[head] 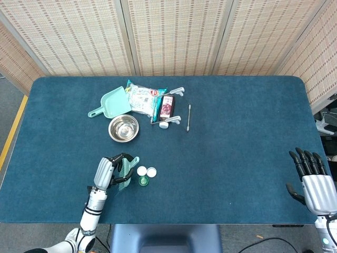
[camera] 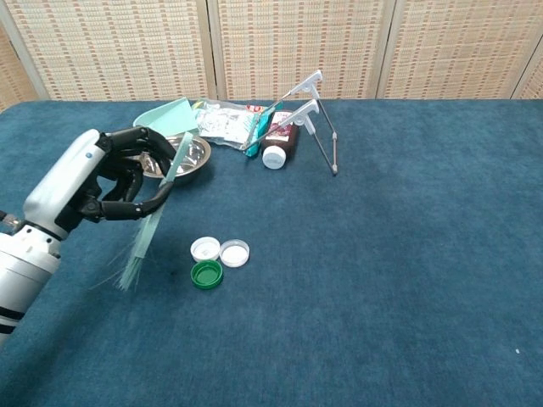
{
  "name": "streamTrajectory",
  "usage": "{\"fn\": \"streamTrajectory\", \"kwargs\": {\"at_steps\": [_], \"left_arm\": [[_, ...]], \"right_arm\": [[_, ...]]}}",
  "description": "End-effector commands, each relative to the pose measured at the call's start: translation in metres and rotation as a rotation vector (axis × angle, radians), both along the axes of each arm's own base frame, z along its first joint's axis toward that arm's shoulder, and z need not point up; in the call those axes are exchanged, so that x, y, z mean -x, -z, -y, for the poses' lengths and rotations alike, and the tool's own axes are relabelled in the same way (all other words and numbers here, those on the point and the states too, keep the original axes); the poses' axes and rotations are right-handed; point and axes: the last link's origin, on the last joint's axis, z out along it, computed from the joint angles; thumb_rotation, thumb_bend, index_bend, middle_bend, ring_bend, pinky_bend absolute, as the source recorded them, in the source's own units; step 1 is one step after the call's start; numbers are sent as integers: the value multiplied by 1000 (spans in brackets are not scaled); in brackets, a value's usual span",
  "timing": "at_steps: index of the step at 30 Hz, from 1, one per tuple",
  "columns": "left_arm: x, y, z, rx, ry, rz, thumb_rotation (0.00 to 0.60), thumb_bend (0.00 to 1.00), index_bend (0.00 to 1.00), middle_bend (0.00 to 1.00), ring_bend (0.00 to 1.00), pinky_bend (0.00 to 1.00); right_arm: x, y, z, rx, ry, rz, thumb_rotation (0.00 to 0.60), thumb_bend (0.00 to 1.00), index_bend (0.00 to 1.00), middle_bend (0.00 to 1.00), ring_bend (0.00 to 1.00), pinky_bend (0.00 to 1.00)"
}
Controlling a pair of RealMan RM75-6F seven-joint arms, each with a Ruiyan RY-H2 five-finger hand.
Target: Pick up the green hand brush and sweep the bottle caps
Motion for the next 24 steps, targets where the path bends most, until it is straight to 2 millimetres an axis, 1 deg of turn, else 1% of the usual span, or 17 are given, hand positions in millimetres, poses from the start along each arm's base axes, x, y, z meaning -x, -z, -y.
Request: {"fn": "streamTrajectory", "kwargs": {"at_steps": [1,5,11,18,24], "left_arm": [[-7,6,1,16,23,4,600,821,714,864,774,940],[-14,17,4,37,42,-3,600,821,714,864,774,940],[-24,27,5,62,66,-13,600,820,714,865,773,940],[-30,33,4,81,80,-16,600,820,714,865,774,940],[-40,39,4,97,104,-16,600,820,714,865,774,940]], "right_arm": [[0,0,0,-1,0,0,600,246,0,0,0,0],[0,-1,0,1,0,1,600,246,0,0,0,0],[0,-2,0,4,0,4,600,245,0,0,0,0],[1,-3,0,5,1,4,600,245,0,0,0,0],[1,-1,1,0,3,3,600,245,0,0,0,0]]}}
